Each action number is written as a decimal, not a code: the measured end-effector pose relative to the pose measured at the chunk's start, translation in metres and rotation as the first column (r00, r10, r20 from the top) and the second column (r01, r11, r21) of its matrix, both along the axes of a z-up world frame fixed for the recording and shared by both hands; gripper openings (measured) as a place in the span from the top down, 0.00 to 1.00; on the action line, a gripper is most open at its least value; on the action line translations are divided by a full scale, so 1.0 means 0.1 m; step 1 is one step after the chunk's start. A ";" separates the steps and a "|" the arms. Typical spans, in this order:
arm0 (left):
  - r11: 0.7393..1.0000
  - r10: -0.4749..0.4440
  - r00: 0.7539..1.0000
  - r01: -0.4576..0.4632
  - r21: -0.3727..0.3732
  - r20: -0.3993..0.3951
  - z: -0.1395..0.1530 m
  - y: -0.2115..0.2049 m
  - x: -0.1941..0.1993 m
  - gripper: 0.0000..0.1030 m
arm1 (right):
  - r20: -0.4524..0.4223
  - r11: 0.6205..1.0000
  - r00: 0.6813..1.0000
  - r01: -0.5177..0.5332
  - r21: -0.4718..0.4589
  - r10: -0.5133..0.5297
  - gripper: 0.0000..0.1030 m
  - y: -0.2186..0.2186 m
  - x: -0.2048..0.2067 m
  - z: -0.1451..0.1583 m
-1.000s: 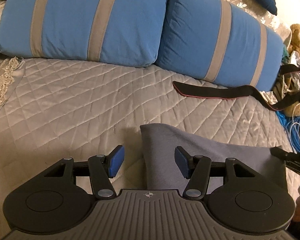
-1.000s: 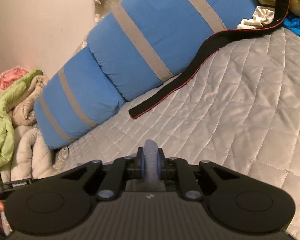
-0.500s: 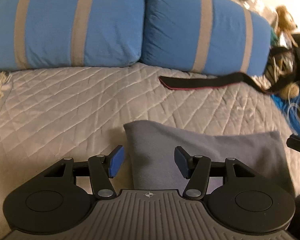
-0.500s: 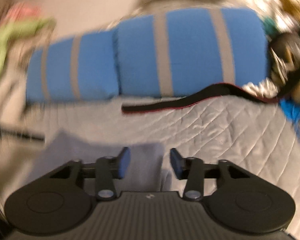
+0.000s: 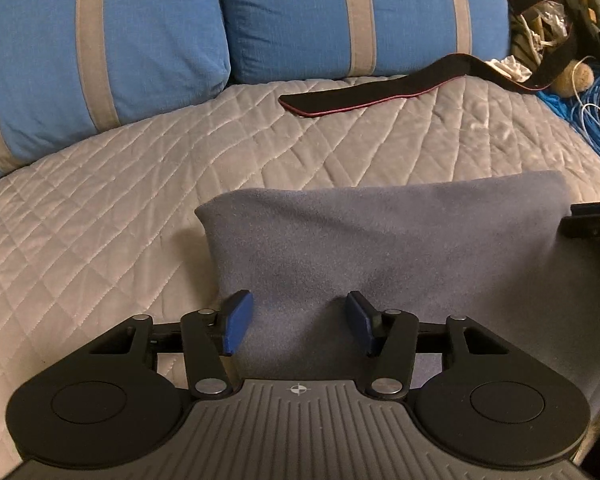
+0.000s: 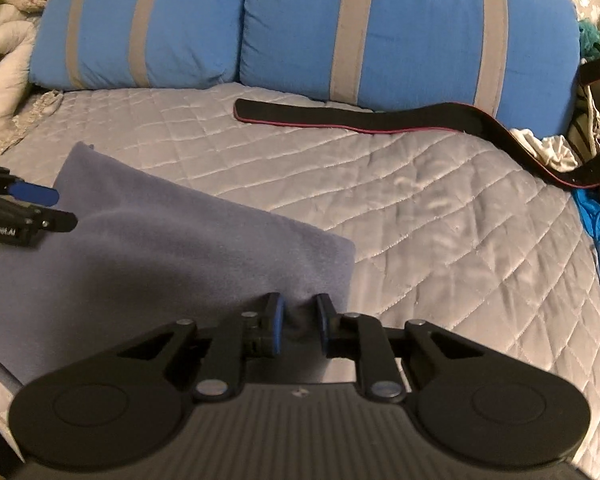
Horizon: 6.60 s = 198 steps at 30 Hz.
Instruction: Fold clothes
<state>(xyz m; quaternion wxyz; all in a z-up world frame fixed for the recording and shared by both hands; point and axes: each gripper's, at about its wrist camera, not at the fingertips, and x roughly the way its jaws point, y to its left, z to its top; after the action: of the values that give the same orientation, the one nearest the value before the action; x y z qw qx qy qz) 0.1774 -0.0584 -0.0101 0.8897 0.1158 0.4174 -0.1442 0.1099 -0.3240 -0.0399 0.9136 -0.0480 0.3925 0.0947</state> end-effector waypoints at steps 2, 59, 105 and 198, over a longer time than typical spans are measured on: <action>1.000 0.001 1.000 -0.001 -0.013 -0.005 0.08 0.04 -0.02 0.52 | 0.000 1.000 1.000 0.006 0.018 -0.006 0.74 -0.06 -0.08 0.12; 0.976 0.124 0.984 -0.144 -0.163 -0.128 -0.02 0.45 0.80 0.64 | -0.046 0.980 0.996 0.082 0.180 -0.075 0.68 -0.18 0.37 -0.08; 0.574 0.068 0.811 -0.509 -0.642 -0.581 -0.46 1.16 -0.10 0.31 | -0.463 0.775 0.885 0.262 0.575 0.044 0.25 -0.81 0.31 -0.40; 0.972 0.136 0.990 -0.125 -0.199 0.040 -0.55 0.07 1.33 0.71 | 0.331 0.978 0.936 -0.171 0.120 0.123 0.83 0.89 1.67 0.01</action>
<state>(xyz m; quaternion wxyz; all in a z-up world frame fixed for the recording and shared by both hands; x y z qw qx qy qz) 0.3107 -0.0513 -0.0651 0.9152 0.0037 0.3839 -0.1228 0.2766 -0.2354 -0.0389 0.9567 -0.0247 0.2257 0.1823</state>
